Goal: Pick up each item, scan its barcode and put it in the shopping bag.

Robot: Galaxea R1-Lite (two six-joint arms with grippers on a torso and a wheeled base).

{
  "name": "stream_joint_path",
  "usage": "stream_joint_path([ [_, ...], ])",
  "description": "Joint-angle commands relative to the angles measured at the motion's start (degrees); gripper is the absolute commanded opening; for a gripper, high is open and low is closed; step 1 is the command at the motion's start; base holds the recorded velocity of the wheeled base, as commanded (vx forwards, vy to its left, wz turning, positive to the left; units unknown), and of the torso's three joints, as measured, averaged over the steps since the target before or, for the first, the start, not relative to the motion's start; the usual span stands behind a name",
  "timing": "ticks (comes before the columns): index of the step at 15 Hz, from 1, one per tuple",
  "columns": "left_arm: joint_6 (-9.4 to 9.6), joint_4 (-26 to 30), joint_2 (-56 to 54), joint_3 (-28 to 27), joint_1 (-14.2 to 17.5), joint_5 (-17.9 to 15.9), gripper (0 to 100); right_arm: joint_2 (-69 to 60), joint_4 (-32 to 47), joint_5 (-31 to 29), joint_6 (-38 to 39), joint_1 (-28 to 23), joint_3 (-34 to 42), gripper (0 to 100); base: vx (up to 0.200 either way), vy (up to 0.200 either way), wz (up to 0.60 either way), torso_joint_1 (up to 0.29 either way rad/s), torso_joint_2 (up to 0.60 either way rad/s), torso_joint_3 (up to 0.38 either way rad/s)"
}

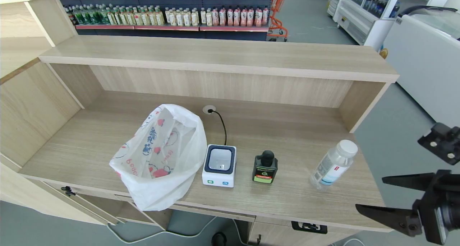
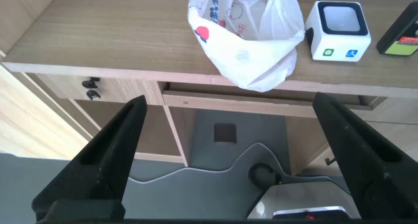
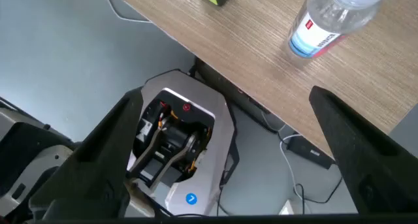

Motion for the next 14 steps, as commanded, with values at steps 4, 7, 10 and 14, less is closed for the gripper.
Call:
stream_joint_path([
  [4, -0.01, 0.00, 0.06, 0.00, 0.00, 0.00, 100, 12.02, -14.75, 0.04, -0.10, 1.62, 4.35, 100, 0.000, 0.000, 0.00, 0.000, 0.00, 0.000],
  [7, -0.01, 0.00, 0.06, 0.00, 0.00, 0.00, 100, 15.54, -29.95, 0.31, -0.10, 1.79, 11.47, 100, 0.000, 0.000, 0.00, 0.000, 0.00, 0.000],
  [10, -0.01, 0.00, 0.06, 0.00, 0.00, 0.00, 100, 22.39, -46.91, 1.10, -0.19, 2.32, 16.92, 100, 0.000, 0.000, 0.00, 0.000, 0.00, 0.000],
  [14, -0.01, 0.00, 0.06, 0.00, 0.00, 0.00, 100, 30.39, -61.94, 1.10, -0.19, 4.08, 19.82, 100, 0.000, 0.000, 0.00, 0.000, 0.00, 0.000],
])
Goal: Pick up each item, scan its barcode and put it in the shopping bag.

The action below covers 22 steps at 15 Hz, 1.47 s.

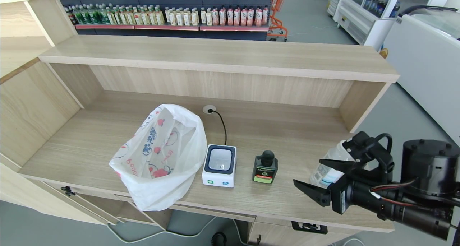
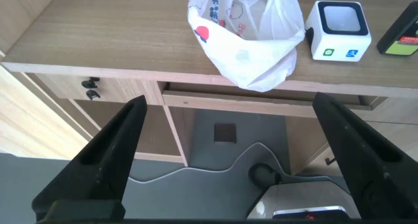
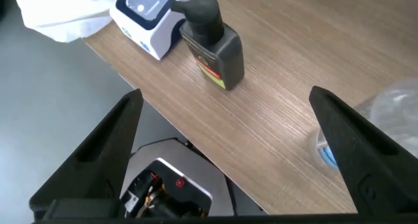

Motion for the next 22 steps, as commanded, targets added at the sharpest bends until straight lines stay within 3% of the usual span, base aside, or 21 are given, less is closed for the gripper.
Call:
stream_joint_path([
  [1, -0.01, 0.02, 0.06, 0.00, 0.00, 0.00, 100, 5.53, -1.98, 0.01, -0.02, 0.94, 0.34, 100, 0.000, 0.000, 0.00, 0.000, 0.00, 0.000],
  [8, -0.01, 0.02, 0.06, 0.00, 0.00, 0.00, 100, 17.13, -11.56, 0.10, -1.77, 1.46, -4.49, 100, 0.000, 0.000, 0.00, 0.000, 0.00, 0.000],
  [13, -0.01, 0.02, 0.06, 0.00, 0.00, 0.00, 100, 22.58, -13.32, 0.45, -2.74, 2.08, -8.71, 100, 0.000, 0.000, 0.00, 0.000, 0.00, 0.000],
  [22, -0.01, 0.02, 0.06, 0.00, 0.00, 0.00, 100, 30.66, -21.14, 8.27, -2.39, 1.46, -14.78, 100, 0.000, 0.000, 0.00, 0.000, 0.00, 0.000],
])
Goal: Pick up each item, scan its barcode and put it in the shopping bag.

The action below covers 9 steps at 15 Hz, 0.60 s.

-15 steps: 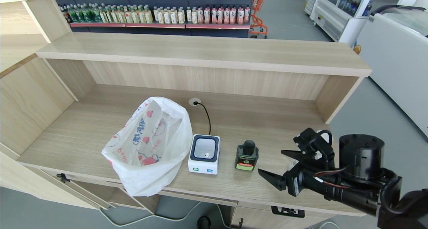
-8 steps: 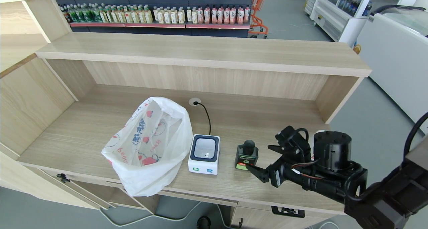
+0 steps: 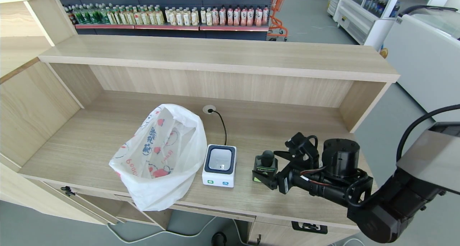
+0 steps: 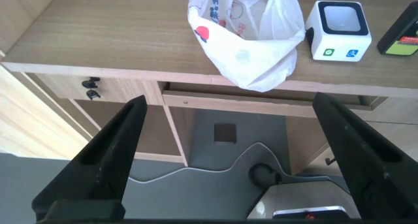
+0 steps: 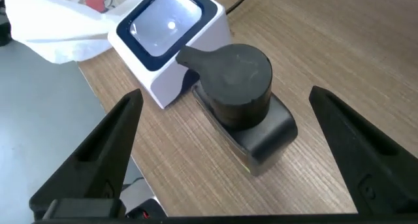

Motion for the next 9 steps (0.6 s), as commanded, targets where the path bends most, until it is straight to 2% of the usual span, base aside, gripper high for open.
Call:
stream_joint_path([
  [1, -0.01, 0.00, 0.06, 0.00, 0.00, -0.02, 100, 2.75, -0.63, 0.83, 0.02, -0.08, -1.79, 100, 0.000, 0.000, 0.00, 0.000, 0.00, 0.000],
  [9, -0.01, 0.00, 0.06, 0.00, 0.00, -0.02, 100, 8.11, -0.63, 1.00, -0.24, 0.01, -6.62, 100, 0.000, 0.000, 0.00, 0.000, 0.00, 0.000],
])
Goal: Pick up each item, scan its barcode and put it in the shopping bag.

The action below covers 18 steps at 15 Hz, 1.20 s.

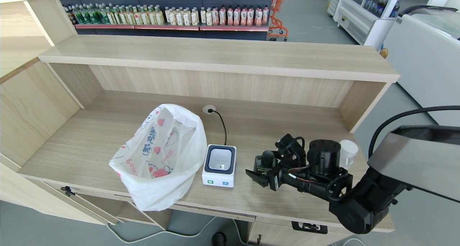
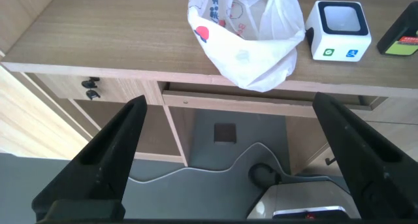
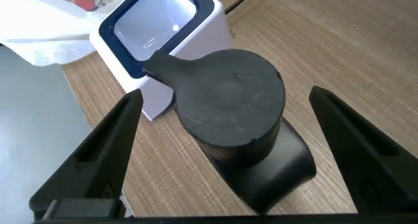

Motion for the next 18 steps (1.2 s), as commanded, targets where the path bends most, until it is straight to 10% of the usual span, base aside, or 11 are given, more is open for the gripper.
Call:
stream_joint_path([
  [1, -0.01, 0.00, 0.06, 0.00, 0.00, 0.00, 100, 1.57, 0.00, 0.08, -0.17, 0.15, -0.87, 100, 0.000, 0.000, 0.00, 0.000, 0.00, 0.000],
  [5, -0.01, 0.00, 0.06, 0.00, 0.00, 0.00, 100, 3.41, 0.53, 0.08, -0.70, 0.15, -3.33, 100, 0.000, 0.000, 0.00, 0.000, 0.00, 0.000],
  [6, -0.01, 0.00, 0.06, 0.00, 0.00, 0.00, 100, 4.29, 0.53, 0.08, -1.22, 0.15, -4.03, 0, 0.000, 0.000, 0.00, 0.000, 0.00, 0.000],
  [18, -0.01, 0.00, 0.06, 0.00, 0.00, 0.00, 100, -12.50, 3.17, -0.45, 3.61, -0.47, 3.00, 0, 0.000, 0.000, 0.00, 0.000, 0.00, 0.000],
])
